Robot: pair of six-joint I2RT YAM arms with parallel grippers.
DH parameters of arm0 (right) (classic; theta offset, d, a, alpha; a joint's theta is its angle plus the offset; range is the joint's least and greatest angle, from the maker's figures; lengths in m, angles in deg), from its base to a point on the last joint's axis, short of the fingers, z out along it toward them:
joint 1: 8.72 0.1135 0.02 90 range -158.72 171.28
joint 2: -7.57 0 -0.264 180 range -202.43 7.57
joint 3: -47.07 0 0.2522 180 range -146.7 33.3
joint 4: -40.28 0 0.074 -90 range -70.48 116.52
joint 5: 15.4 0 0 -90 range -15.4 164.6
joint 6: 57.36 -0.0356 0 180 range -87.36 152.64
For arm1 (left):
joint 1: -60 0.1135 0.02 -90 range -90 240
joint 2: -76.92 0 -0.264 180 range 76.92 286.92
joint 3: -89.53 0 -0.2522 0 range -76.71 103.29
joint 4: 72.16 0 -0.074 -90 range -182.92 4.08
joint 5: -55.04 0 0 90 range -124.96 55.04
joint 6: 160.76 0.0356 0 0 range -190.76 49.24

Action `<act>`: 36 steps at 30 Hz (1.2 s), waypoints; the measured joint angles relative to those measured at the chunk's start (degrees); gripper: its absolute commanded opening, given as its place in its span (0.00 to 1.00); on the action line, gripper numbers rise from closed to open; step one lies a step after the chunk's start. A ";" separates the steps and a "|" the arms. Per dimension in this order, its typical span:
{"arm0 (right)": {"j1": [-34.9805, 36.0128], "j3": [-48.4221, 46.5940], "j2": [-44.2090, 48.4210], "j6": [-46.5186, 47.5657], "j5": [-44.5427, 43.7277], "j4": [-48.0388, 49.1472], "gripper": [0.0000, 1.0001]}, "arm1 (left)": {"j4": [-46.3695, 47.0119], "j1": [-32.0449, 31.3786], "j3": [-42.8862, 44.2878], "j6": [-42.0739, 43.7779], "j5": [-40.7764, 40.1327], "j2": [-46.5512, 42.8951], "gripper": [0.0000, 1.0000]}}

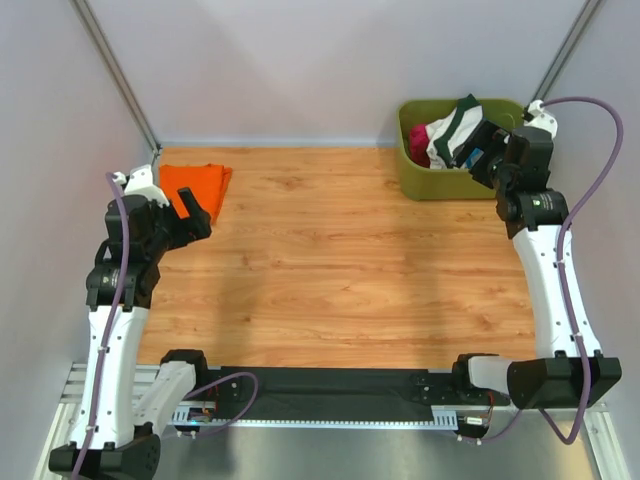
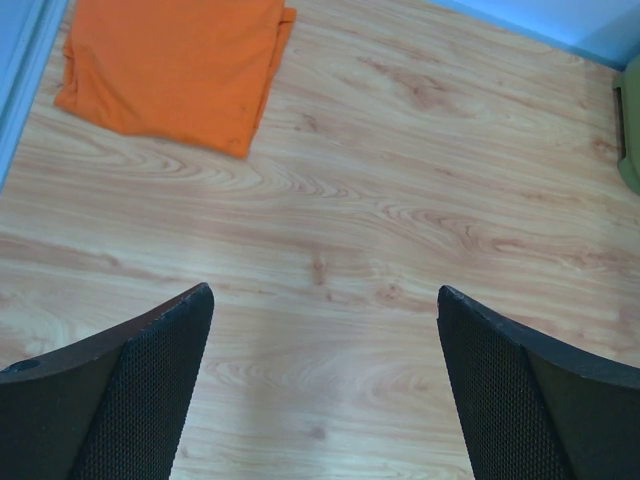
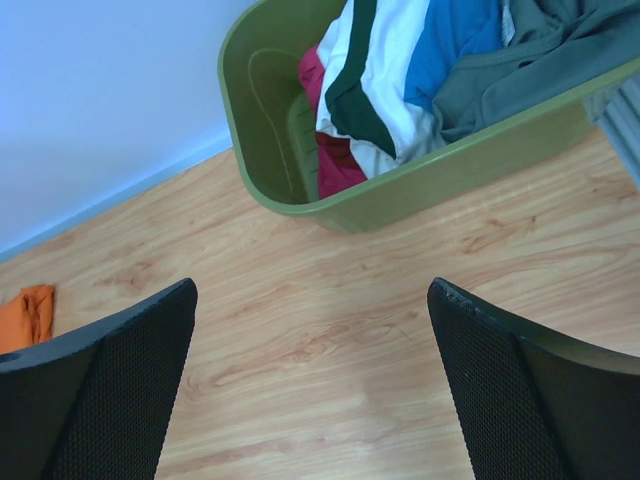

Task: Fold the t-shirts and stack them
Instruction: Grab the tshirt from the pile

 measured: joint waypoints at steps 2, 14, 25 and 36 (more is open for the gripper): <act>0.00 -0.42 0.00 0.48 -1.22 0.11 1.00 | 0.02 0.00 0.00 0.09 0.11 0.42 0.99; -0.33 -16.06 -15.32 1.18 -9.38 -4.96 1.00 | 2.78 0.00 -1.66 0.07 5.90 3.56 0.99; -8.26 -48.30 -48.19 1.53 -9.29 -14.91 0.73 | 5.29 0.00 -0.83 0.28 9.55 12.20 1.00; -10.47 -48.43 -55.82 8.87 -4.81 -9.97 0.70 | 9.03 0.00 2.60 -0.22 10.73 16.68 1.00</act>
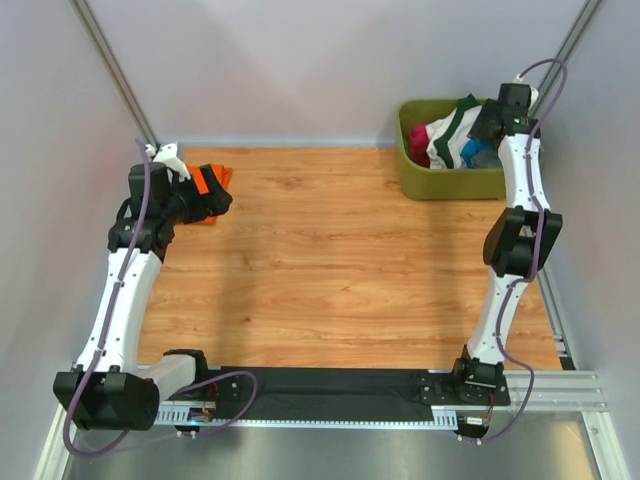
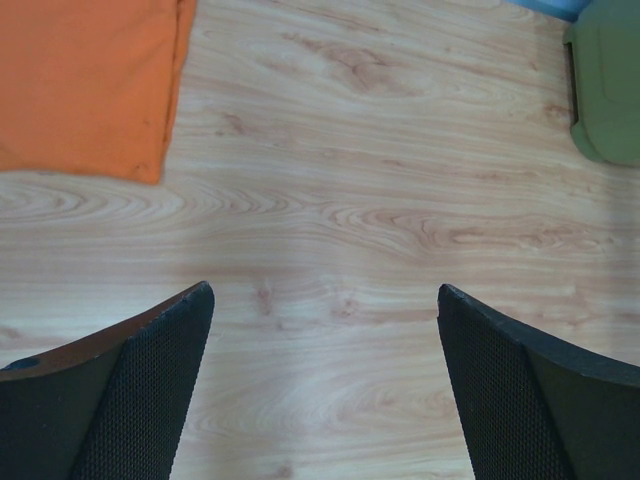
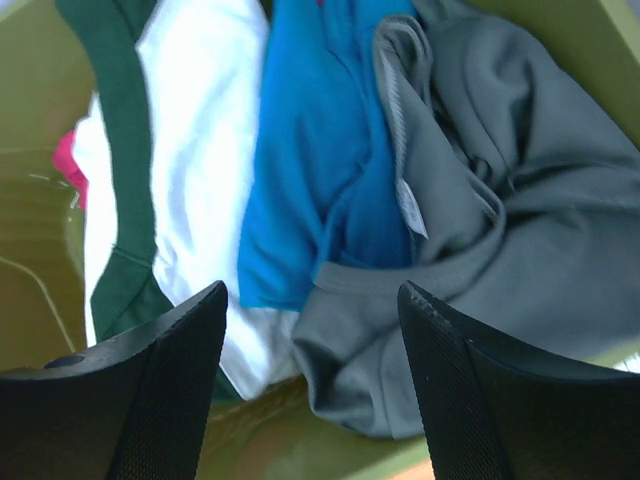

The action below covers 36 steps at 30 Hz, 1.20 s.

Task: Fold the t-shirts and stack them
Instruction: Grab the tshirt from the pile

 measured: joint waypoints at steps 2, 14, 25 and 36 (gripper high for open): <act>0.17 0.00 -0.63 1.18 0.63 2.25 0.71 | 0.17 0.00 0.00 -0.15 -0.04 0.13 0.99; 0.31 -6.12 -9.25 3.37 0.22 11.63 0.66 | -0.13 0.00 3.72 -0.15 -0.02 6.91 0.99; 0.55 -7.30 -13.51 3.15 -1.66 14.27 0.15 | -1.31 0.00 10.73 0.31 0.22 11.93 0.99; 1.01 -7.10 -11.87 5.75 -4.35 14.88 0.00 | -1.14 0.00 11.34 0.26 2.95 13.64 0.99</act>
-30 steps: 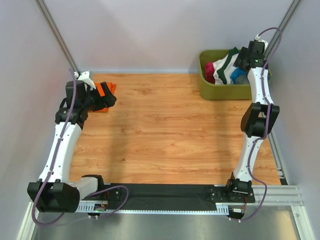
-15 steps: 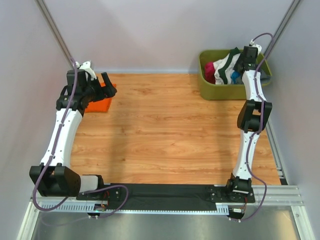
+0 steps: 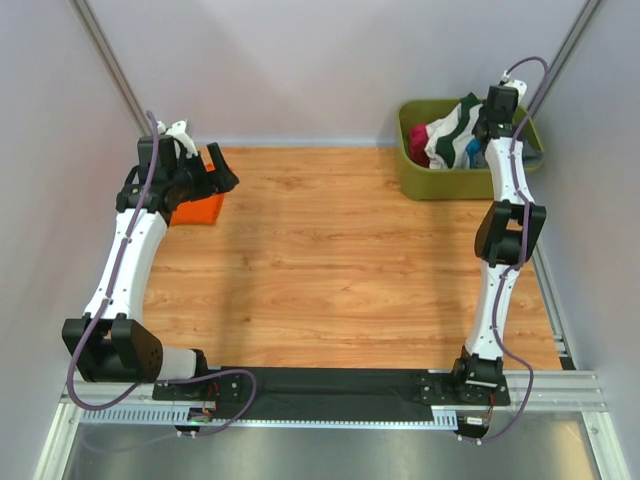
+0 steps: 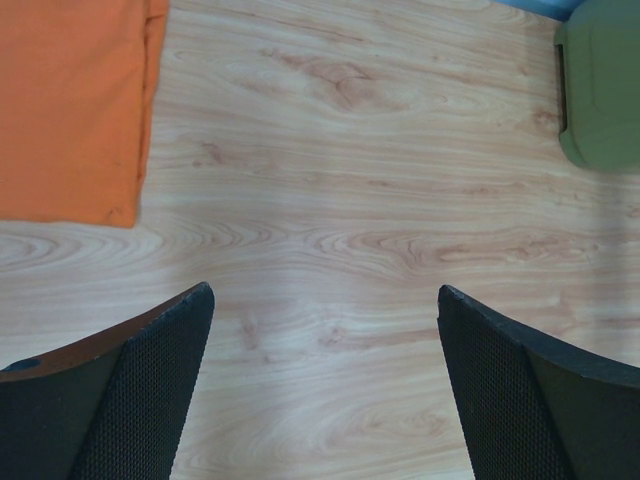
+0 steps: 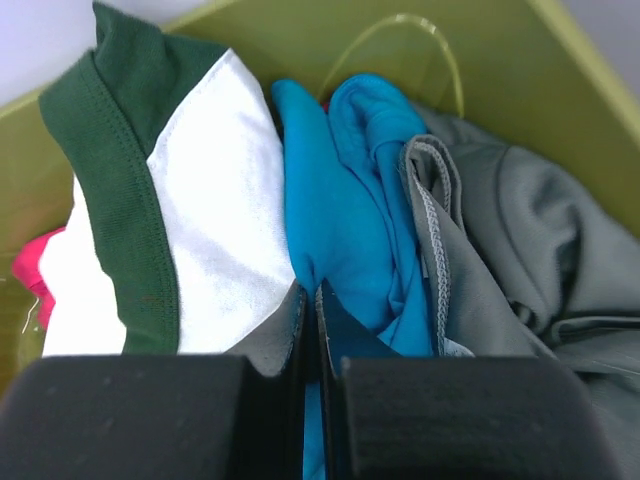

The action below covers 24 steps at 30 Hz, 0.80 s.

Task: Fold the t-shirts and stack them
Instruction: Grab the tshirt from the pile

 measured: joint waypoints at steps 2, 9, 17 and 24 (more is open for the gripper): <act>0.28 0.61 1.62 1.29 -0.44 -0.07 0.00 | 0.15 0.00 0.00 0.02 0.33 0.00 0.99; 1.66 3.85 9.88 2.78 2.38 0.17 0.00 | 1.05 0.00 -0.02 0.28 1.62 -0.07 0.99; 4.96 5.29 17.00 4.52 6.69 1.68 0.05 | 2.10 0.00 -0.70 1.22 2.12 -1.79 0.99; 8.61 6.82 15.87 4.31 12.04 1.57 0.71 | 2.16 0.00 -0.85 1.38 2.47 -1.81 0.99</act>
